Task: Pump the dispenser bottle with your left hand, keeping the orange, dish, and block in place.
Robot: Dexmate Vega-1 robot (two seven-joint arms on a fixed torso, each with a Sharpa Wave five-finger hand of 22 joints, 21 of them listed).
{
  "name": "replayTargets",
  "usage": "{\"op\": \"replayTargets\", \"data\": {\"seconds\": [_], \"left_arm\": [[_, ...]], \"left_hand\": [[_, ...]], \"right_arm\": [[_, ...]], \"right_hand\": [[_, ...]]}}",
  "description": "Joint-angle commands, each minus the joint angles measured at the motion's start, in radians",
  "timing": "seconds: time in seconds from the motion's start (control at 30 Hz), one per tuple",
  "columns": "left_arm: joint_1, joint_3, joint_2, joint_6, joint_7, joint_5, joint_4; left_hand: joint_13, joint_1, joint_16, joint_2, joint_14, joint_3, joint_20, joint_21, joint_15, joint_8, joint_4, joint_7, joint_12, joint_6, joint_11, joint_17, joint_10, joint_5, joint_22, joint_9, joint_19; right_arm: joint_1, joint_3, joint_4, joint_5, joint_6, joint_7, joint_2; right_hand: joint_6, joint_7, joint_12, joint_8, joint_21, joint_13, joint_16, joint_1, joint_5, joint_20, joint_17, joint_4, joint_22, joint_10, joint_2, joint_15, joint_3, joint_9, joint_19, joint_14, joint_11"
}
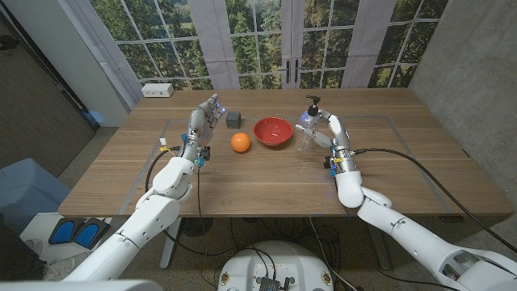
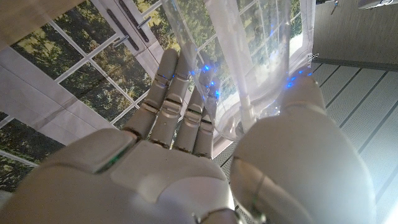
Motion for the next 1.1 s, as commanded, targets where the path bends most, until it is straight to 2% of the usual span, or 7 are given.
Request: {"op": "replayTargets", "data": {"seconds": [0.03, 0.8, 1.03, 1.1], "left_arm": [[0.006, -0.004, 0.000, -0.010, -0.003, -0.005, 0.003], [0.000, -0.006, -0.003, -0.007, -0.002, -0.008, 0.011], [-0.002, -0.006, -0.004, -0.005, 0.002, -0.006, 0.011], [-0.002, -0.007, -0.004, -0.006, 0.006, -0.002, 0.011]], "left_hand": [[0.003, -0.008, -0.002, 0.065, 0.008, 0.004, -0.035, -0.002, -0.043, 0.003, -0.002, 0.000, 0.001, 0.009, -0.002, 0.001, 0.006, 0.002, 0.006, 0.004, 0.012], [0.003, -0.007, -0.002, 0.065, 0.008, 0.005, -0.033, -0.007, -0.043, 0.004, -0.005, -0.001, 0.001, 0.010, 0.000, 0.001, 0.006, 0.001, 0.006, 0.004, 0.015], [0.003, -0.007, -0.002, 0.065, 0.009, 0.005, -0.031, -0.008, -0.043, 0.004, -0.007, 0.000, 0.001, 0.010, 0.001, 0.000, 0.007, 0.001, 0.006, 0.004, 0.016], [0.003, -0.007, -0.002, 0.065, 0.009, 0.005, -0.031, -0.009, -0.043, 0.004, -0.007, 0.000, 0.001, 0.012, 0.001, 0.000, 0.007, 0.001, 0.006, 0.004, 0.017]], "right_arm": [[0.048, -0.017, 0.041, 0.008, -0.014, 0.006, 0.014], [0.143, -0.051, 0.137, 0.035, -0.012, 0.012, 0.038], [0.194, -0.075, 0.217, 0.045, 0.026, 0.014, 0.059], [0.208, -0.077, 0.244, 0.081, 0.054, 0.040, 0.069]], "right_hand": [[0.148, -0.134, -0.006, 0.004, 0.008, 0.002, -0.005, 0.281, 0.000, -0.148, 0.005, 0.001, 0.000, 0.072, 0.272, -0.184, -0.001, 0.002, -0.003, 0.122, -0.068], [0.148, -0.134, -0.013, 0.005, 0.022, 0.006, -0.016, 0.283, -0.002, -0.148, 0.011, 0.001, -0.014, 0.078, 0.273, -0.184, -0.007, 0.002, -0.009, 0.125, -0.067], [0.147, -0.133, -0.017, 0.005, 0.028, 0.008, -0.021, 0.285, -0.002, -0.148, 0.014, 0.001, -0.020, 0.078, 0.274, -0.184, -0.008, 0.003, -0.011, 0.127, -0.065], [0.148, -0.134, -0.017, 0.006, 0.029, 0.009, -0.022, 0.285, -0.002, -0.148, 0.014, 0.001, -0.021, 0.078, 0.274, -0.184, -0.008, 0.004, -0.011, 0.127, -0.066]]}}
